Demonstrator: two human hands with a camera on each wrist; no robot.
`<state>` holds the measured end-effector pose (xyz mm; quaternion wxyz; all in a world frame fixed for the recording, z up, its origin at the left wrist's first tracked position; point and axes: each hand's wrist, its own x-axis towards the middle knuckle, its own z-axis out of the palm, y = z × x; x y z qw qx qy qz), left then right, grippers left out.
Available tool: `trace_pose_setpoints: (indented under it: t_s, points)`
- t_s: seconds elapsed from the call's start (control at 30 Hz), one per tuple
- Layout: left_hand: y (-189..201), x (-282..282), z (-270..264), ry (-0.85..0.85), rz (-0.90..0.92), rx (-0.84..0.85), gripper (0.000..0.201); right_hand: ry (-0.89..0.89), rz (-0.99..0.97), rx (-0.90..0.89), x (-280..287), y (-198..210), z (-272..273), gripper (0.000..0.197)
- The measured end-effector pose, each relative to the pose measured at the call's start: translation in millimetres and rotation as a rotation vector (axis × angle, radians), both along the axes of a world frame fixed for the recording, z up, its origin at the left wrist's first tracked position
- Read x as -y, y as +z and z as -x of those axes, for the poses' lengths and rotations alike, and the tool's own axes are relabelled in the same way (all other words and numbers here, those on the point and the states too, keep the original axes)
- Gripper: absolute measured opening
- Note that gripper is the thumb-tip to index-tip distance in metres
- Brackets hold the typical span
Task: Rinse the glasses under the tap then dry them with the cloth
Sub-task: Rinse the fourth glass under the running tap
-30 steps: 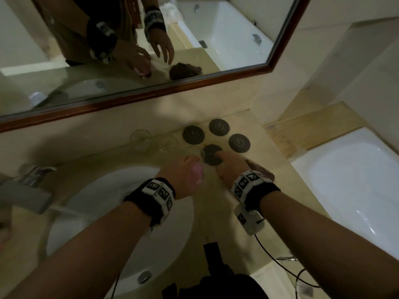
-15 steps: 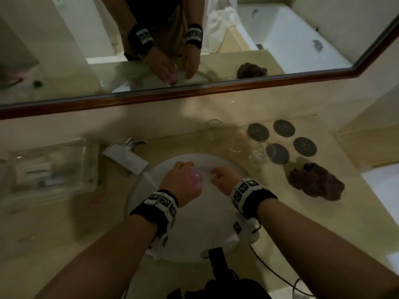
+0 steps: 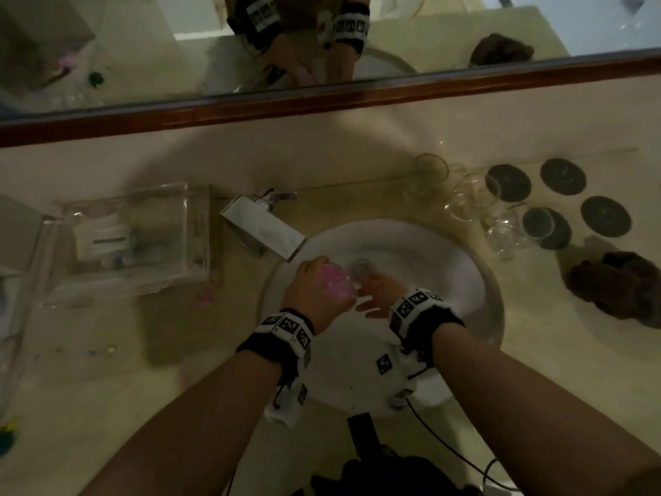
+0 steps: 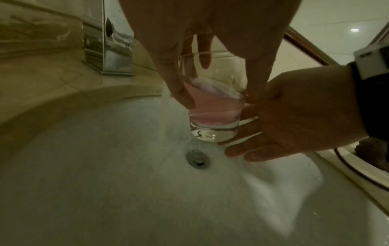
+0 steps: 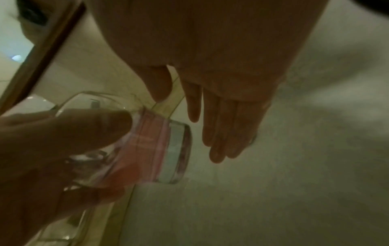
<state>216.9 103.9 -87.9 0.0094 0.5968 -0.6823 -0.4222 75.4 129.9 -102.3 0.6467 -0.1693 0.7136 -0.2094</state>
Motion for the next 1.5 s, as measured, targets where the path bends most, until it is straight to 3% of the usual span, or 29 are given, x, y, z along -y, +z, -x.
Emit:
trace_pose_setpoints:
  t_s: [0.27,0.4,0.53,0.67,0.73,0.83,1.17,1.23,1.33,1.37,1.5]
  points:
    - [-1,4,-18,0.173,0.005,-0.061,0.074,-0.459,-0.059,0.437,13,-21,-36,0.021]
    - [5,8,-24,0.116,-0.002,-0.193,0.03,-0.535,-0.078,0.492,20,-30,-41,0.015]
    - [10,11,-32,-0.009,0.033,-0.218,0.029,-0.672,-0.125,0.651,23,-35,-40,0.028]
    - [-5,11,-38,-0.13,0.16,-0.021,0.013,-0.687,-0.102,0.719,25,-37,-38,0.035]
    - [-11,13,-42,-0.222,0.173,0.056,0.017,-0.717,-0.11,0.71,26,-37,-40,0.033]
    - [-10,16,-41,-0.338,0.138,0.042,0.021,-0.759,-0.112,0.652,30,-37,-43,0.033]
    - [-10,18,-40,-0.375,0.124,-0.05,0.025,-0.763,-0.142,0.527,35,-25,-47,0.023]
    - [-11,20,-40,-0.37,0.113,-0.025,0.025,-0.907,-0.148,0.637,36,-12,-44,0.029]
    - [-10,20,-39,-0.348,0.129,-0.018,0.023,-0.813,-0.106,0.681,35,-11,-41,0.037]
    - [-9,20,-37,-0.339,0.136,-0.018,0.022,-0.724,-0.076,0.619,33,-16,-42,0.036]
    - [-11,17,-32,-0.356,0.139,-0.029,0.023,-0.746,-0.141,0.483,33,-27,-43,0.02]
